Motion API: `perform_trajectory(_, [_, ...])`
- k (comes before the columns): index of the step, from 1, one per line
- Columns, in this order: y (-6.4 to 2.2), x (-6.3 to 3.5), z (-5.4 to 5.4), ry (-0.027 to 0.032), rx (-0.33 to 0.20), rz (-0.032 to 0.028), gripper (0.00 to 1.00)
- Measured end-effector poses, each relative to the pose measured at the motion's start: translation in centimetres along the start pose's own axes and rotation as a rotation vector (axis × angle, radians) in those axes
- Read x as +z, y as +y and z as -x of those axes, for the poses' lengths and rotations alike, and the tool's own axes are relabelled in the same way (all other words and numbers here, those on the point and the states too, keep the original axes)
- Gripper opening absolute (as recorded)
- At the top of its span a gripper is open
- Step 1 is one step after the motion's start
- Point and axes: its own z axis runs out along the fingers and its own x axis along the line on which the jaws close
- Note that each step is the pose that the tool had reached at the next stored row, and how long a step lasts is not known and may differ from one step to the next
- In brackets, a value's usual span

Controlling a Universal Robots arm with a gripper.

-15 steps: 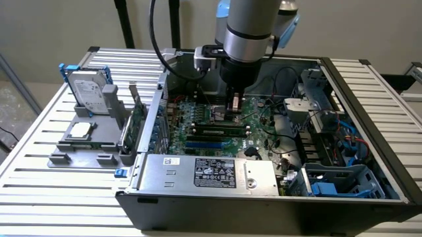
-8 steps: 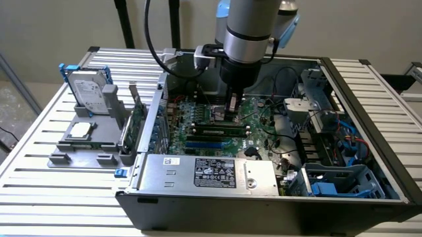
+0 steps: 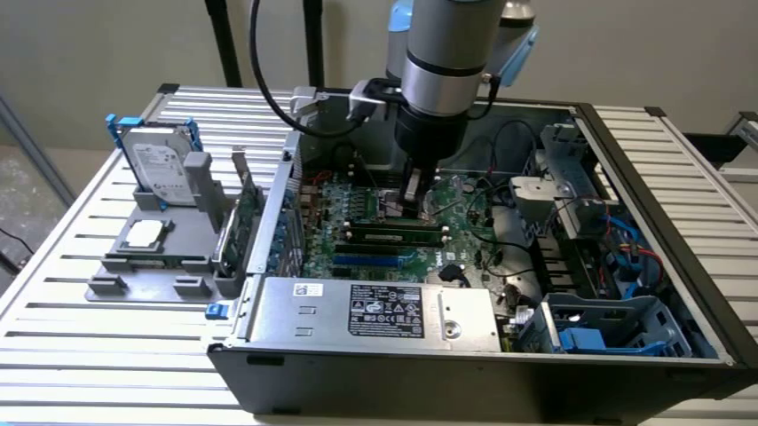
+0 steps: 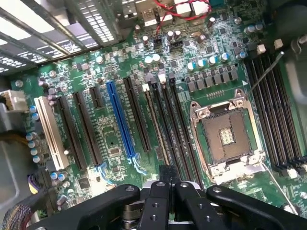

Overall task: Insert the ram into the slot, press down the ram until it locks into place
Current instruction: 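Press down the ram until it locks into place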

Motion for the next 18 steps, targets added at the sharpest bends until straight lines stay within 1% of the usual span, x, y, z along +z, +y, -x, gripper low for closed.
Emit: perform_trajectory(18, [-0.03, 0.69, -0.01, -0.0120, 0.322, -0.0047, 0.11])
